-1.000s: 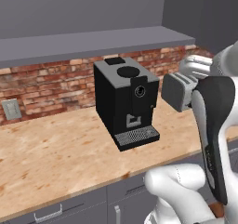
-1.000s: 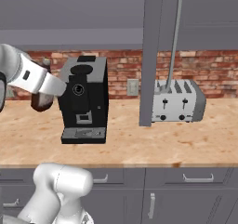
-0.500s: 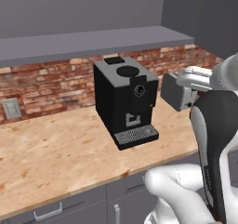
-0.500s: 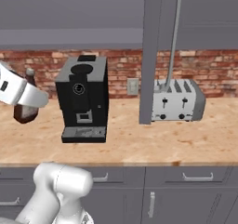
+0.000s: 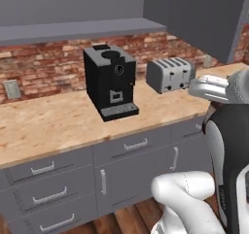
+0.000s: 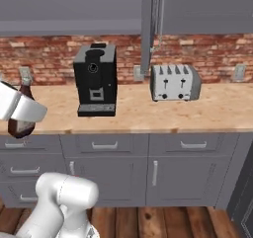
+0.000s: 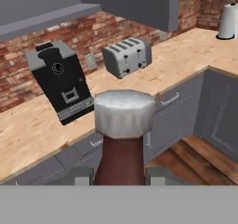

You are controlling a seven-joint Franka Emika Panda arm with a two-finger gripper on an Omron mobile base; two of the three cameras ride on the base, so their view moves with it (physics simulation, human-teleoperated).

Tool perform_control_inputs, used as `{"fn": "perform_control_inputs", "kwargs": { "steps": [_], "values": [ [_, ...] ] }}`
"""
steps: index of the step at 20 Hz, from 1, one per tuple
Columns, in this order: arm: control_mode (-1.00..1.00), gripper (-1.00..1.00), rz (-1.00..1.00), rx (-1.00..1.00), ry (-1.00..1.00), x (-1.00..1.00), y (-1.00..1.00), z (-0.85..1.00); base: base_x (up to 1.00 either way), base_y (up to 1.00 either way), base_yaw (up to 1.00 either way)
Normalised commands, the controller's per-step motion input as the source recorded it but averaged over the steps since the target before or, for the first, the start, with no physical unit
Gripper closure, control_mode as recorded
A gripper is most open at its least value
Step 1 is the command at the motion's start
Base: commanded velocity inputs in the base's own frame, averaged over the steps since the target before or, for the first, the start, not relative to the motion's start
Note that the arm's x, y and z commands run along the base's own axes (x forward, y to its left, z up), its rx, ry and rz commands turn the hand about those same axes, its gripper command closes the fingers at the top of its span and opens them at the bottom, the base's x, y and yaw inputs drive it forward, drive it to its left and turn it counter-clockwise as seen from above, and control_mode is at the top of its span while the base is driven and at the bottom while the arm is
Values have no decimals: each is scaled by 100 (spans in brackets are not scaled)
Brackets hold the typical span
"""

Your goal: Move the ketchup and ketchup from the cabinet to the dining counter.

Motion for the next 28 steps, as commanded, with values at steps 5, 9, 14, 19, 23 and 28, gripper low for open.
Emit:
{"fn": "perform_control_inputs", "kwargs": {
  "steps": [5,9,14,19,23,28],
  "values": [
    [100,100,0,0,0,0,0,0,-73,0,6],
    [100,100,0,0,0,0,0,0,-40,2,81],
    [100,100,0,0,0,0,0,0,-28,7,91],
    [100,100,0,0,0,0,0,0,-27,2,91],
    [100,100,0,0,0,0,0,0,-31,2,89],
    [100,100,0,0,0,0,0,0,-36,1,88]
  ]
}}
